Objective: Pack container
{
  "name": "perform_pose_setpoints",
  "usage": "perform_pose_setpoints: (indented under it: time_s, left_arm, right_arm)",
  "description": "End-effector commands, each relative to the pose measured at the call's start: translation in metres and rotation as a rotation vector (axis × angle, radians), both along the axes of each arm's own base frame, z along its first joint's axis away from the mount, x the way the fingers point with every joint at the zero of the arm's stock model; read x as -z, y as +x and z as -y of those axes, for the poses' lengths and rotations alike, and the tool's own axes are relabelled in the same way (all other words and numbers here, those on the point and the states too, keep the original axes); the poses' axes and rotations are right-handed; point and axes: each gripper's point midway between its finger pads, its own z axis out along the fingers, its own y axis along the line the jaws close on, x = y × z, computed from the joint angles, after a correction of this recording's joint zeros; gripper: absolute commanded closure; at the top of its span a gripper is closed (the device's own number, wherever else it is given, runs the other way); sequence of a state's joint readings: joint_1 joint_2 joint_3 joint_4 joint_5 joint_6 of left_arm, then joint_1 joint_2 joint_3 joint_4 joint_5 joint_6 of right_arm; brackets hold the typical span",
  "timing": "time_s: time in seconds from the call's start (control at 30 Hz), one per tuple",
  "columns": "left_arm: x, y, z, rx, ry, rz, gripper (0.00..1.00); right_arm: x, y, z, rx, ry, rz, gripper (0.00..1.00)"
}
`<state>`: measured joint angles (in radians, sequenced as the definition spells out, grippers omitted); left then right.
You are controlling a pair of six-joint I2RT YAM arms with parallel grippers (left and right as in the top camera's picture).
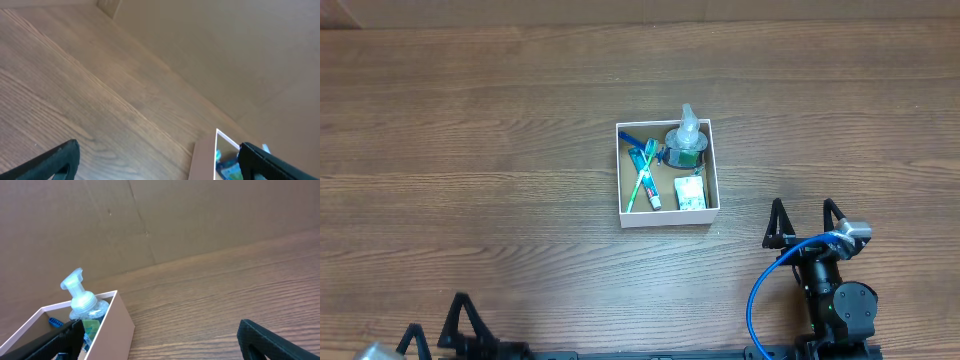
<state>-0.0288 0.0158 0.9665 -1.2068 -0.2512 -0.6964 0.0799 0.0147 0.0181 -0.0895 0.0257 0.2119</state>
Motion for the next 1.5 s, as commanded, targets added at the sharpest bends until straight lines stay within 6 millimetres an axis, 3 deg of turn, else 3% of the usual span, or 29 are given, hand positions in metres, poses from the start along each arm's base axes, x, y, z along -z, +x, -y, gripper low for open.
perform_pose_setpoints:
  time_s: [0.0,0.1,0.17,0.37,0.43,0.73,0.87,1.47]
  left_arm:
    - [0.008,0.035,-0.005,-0.031,0.026,0.043,0.00]
    - [0.018,0.067,-0.002,-0.015,0.053,0.081,0.00]
    - [0.024,0.093,0.005,0.042,0.159,0.117,0.00]
    - [0.026,0.128,0.029,0.195,0.465,0.222,0.00]
    - [0.039,0.135,0.036,0.247,0.561,0.208,0.00]
    - [0.114,0.153,0.047,0.382,0.741,0.059,0.00]
    - [0.135,0.159,0.047,0.380,0.741,0.057,0.00]
    - [0.134,0.160,0.027,0.260,0.610,0.056,0.00]
  right_arm:
    - [0.001,0.000,0.000,-0.002,-0.003,0.008,0.00]
    - [0.001,0.000,0.000,-0.002,-0.003,0.008,0.00]
    - [0.001,0.000,0.000,-0.002,-0.003,0.008,0.00]
    - [0.001,0.000,0.000,-0.002,-0.003,0.008,0.00]
    - [0.001,0.000,0.000,-0.002,-0.003,0.008,0.00]
    - [0.001,0.000,0.000,-0.002,-0.003,0.008,0.00]
    - [0.001,0.000,0.000,-0.002,-0.003,0.008,0.00]
    - [0.001,0.000,0.000,-0.002,-0.003,0.008,0.00]
